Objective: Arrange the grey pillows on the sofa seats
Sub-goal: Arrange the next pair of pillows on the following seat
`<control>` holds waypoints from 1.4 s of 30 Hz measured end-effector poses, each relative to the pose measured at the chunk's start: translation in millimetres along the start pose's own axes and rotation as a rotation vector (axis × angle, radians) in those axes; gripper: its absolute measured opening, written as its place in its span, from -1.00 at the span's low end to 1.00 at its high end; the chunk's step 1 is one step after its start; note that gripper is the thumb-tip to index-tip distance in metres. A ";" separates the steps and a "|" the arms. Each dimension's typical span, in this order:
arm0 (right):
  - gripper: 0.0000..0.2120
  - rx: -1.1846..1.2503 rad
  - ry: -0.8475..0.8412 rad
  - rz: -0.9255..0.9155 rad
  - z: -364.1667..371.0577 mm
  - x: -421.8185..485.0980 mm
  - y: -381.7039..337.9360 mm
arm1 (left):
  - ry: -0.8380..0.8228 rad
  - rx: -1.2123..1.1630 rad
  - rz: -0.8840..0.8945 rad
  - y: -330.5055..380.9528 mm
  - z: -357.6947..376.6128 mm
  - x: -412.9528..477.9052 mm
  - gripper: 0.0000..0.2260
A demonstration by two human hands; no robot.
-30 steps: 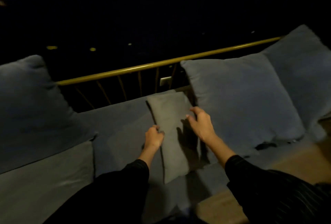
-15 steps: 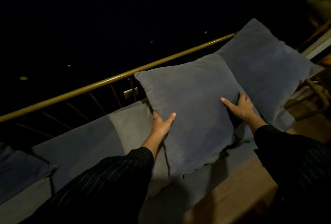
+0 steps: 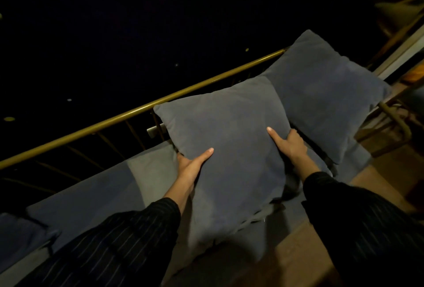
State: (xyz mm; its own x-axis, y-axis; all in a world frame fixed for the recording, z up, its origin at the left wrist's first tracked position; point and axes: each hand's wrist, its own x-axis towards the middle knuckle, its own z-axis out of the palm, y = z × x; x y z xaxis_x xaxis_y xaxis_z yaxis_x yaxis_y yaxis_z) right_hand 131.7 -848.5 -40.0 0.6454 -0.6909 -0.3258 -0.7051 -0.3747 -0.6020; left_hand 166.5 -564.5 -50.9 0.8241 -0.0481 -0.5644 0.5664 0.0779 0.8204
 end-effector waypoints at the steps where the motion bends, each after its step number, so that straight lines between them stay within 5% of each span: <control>1: 0.06 -0.020 0.025 -0.026 0.0 -11.4 -4.7 | -0.002 0.000 0.003 3.0 -4.9 -4.0 -0.06; 5: 0.03 -0.052 0.095 -0.178 -8.4 -58.1 -15.9 | 0.005 -0.019 0.030 18.3 -29.6 -31.0 -0.41; 9: -0.09 -0.101 0.161 -0.286 -22.6 -105.1 -21.0 | 0.029 -0.072 0.048 18.7 -62.5 -55.9 -0.51; 15: -0.35 0.145 0.138 -0.196 -30.7 -108.3 -28.0 | 0.190 0.046 -0.022 -14.5 -87.2 -50.9 -0.40; 18: -0.23 0.239 0.016 0.055 -25.3 -66.0 -34.8 | 0.204 0.133 -0.124 -35.5 -69.3 -39.4 -0.40; 21: -0.15 0.040 -0.127 0.116 -21.3 -27.6 -35.4 | 0.184 0.146 -0.102 -40.2 -41.8 -28.3 -0.48; 26: -0.10 -0.160 -0.232 0.024 -20.2 -9.8 -23.6 | 0.131 0.021 -0.206 -32.7 -45.3 -6.7 -0.35; 30: 0.20 0.074 -0.286 -0.027 -17.5 6.1 2.4 | -0.030 -0.117 -0.249 -17.8 -43.7 -17.6 -0.62; 35: -0.25 0.088 -0.154 -0.169 -51.2 -49.7 -59.7 | -0.100 -0.232 -0.137 3.0 -48.2 -32.6 -0.44; 42: -0.26 0.041 -0.132 -0.433 -42.8 -127.4 -149.7 | 0.002 -0.343 0.082 40.1 -126.8 -79.5 -0.33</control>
State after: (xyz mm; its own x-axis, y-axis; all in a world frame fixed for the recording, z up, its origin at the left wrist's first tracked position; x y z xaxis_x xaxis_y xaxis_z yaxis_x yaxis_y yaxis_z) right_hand 142.4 -730.8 122.9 0.9120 -0.3904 -0.1257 -0.3512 -0.5850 -0.7310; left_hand 123.2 -431.3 15.3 0.8668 -0.0261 -0.4980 0.4634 0.4111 0.7850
